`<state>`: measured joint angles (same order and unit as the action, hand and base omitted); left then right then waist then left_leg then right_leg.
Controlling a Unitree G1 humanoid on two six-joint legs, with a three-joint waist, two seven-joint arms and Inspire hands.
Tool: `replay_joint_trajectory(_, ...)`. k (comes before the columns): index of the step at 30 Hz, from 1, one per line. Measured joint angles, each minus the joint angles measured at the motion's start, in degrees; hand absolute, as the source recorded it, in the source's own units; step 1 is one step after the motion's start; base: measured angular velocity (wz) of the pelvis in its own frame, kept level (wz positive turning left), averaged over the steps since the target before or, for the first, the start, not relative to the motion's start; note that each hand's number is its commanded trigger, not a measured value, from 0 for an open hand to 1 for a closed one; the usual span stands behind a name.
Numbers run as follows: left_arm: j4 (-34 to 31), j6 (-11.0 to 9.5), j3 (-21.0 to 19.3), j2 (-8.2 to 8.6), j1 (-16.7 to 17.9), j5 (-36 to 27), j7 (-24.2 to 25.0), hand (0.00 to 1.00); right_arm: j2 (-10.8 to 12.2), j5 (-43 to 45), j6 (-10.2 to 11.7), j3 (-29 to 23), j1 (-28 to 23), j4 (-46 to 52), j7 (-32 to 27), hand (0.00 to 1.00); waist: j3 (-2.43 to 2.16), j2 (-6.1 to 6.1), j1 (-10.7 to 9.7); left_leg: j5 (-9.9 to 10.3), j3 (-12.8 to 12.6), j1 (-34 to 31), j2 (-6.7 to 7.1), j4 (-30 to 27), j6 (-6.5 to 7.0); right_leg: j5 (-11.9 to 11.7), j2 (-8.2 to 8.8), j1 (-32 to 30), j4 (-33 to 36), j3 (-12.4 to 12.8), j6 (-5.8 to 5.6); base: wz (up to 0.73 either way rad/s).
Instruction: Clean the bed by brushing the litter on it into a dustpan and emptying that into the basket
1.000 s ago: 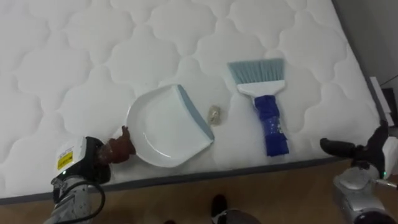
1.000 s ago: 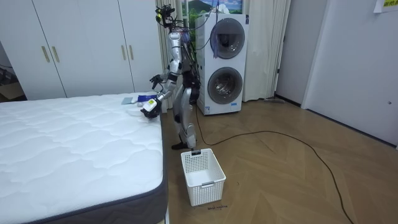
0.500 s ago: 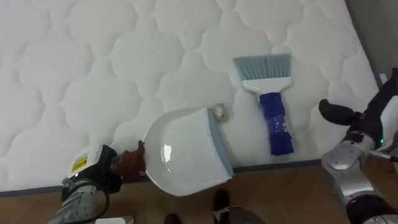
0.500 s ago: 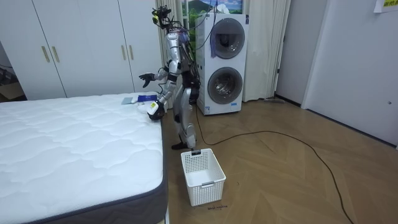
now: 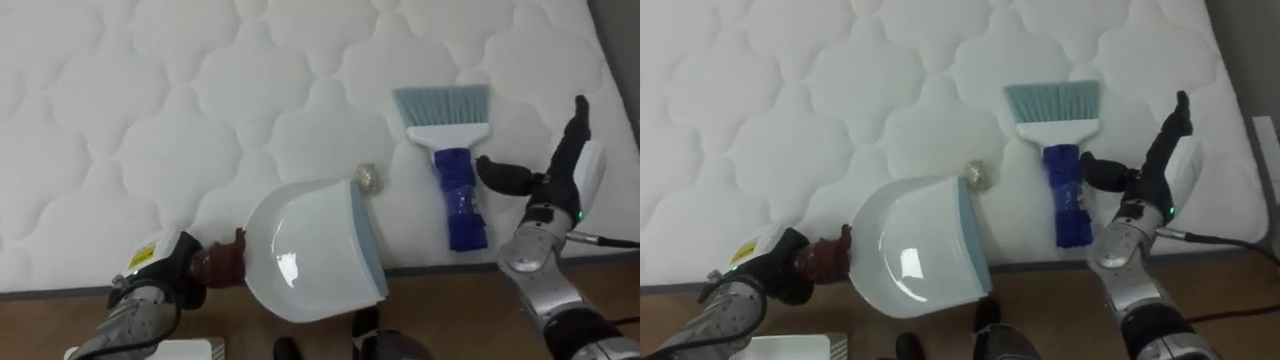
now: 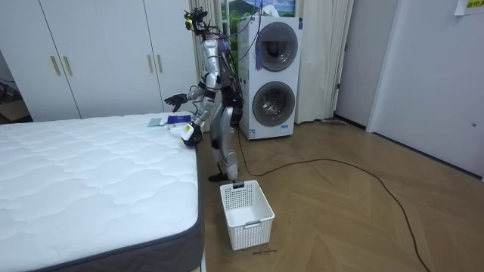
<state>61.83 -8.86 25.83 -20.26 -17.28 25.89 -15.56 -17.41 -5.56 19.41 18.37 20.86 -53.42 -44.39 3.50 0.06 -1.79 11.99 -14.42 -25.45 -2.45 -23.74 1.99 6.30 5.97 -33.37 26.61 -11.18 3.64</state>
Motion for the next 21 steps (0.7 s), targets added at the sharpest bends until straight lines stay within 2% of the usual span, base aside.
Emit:
replay_joint_trajectory(6, 0.1, -0.5, 0.0, -0.57, -0.2, 0.1, -1.0, 1.0, 0.4, -0.3, 0.0, 0.6, -0.2, 0.0, 2.3, 0.0, -0.12, 0.28, 0.9, 0.0, 0.4, -1.1, -0.42, -0.7, -0.02, -0.1, 0.03, -0.2, -0.2, -1.3, 0.18, 0.1)
replay_joint_trajectory(10, 1.1, -0.4, -0.4, -0.57, -0.5, 1.4, -4.2, 1.0, 0.3, -0.1, 0.0, 0.6, -0.4, -0.4, 4.6, 0.0, -0.27, 0.51, 1.8, 0.0, 0.4, -0.9, -0.69, -0.8, -0.01, -0.1, -0.07, 0.6, -1.0, -2.0, 0.2, 0.03)
replay_joint_trajectory(15, 2.6, 0.5, -1.1, -0.57, -0.6, 1.3, -7.7, 1.0, 0.3, -0.2, -0.2, 0.6, -1.3, -0.4, 6.9, 0.0, -0.25, 1.19, 2.4, 0.0, 0.4, -0.8, -0.87, -0.9, 0.0, -0.1, 0.07, 1.2, -1.1, -2.9, 0.2, 0.09)
replay_joint_trajectory(21, 4.1, 1.3, -1.2, -0.55, -0.7, 0.7, -11.7, 1.0, 0.4, -1.4, -0.8, 0.7, -2.3, -2.5, 10.3, 0.0, -0.23, 1.23, 3.1, 0.0, 0.4, -0.4, -0.82, -1.2, 0.01, 0.0, 0.28, 1.5, -0.8, -3.0, 0.32, 0.01)
